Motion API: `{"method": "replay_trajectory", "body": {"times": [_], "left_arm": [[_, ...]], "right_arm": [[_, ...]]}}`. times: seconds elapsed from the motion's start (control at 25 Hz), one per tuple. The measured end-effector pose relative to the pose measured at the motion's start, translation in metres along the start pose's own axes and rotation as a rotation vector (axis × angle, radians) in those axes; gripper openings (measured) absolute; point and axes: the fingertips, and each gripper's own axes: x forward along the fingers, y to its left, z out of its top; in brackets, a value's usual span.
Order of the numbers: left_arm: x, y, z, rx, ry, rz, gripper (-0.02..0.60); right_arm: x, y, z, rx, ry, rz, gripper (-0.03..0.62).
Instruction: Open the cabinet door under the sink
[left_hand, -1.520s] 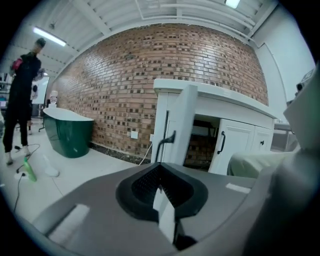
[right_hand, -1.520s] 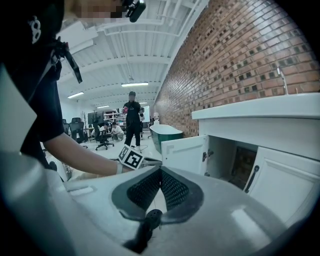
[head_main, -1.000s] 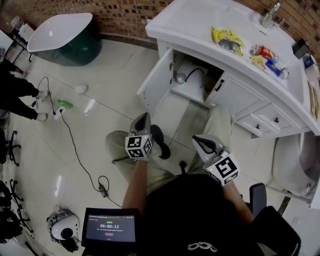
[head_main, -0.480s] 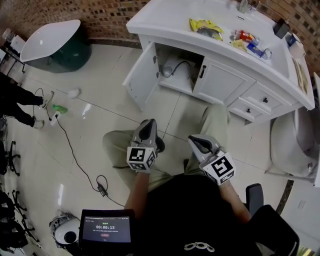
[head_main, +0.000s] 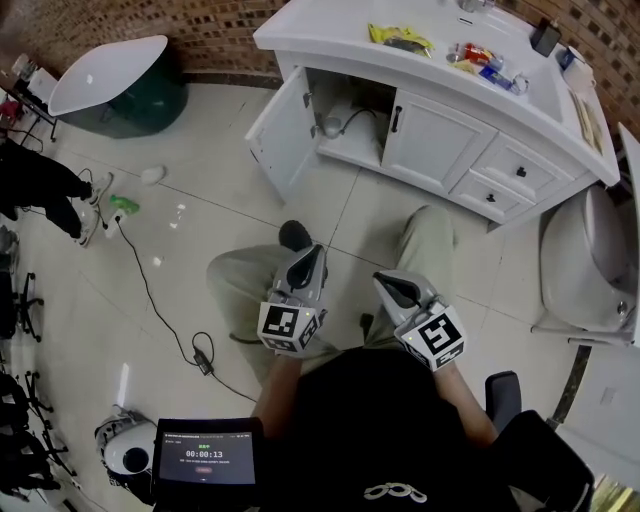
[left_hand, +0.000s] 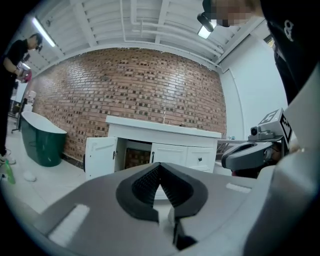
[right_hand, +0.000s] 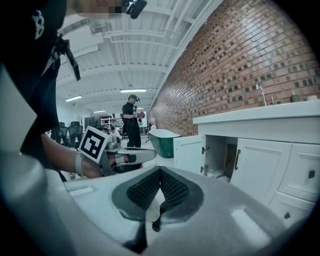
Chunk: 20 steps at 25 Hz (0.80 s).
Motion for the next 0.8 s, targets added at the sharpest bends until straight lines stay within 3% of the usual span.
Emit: {"method": "replay_trajectory", "body": {"times": [0.48, 0.8], "left_arm": [[-0.094, -0.087, -0.016, 0.011, -0.005, -0.06, 0.015], [-0.151, -0.129, -0.035, -0.002, 0.001, -0.049, 0.015]], "right_arm": [[-0.077, 0.073, -0.041, 0.046, 0.007, -0.032, -0.009], [-0.124, 0.122, -0.062, 0.051, 0.027, -0.021, -0.009]]}}
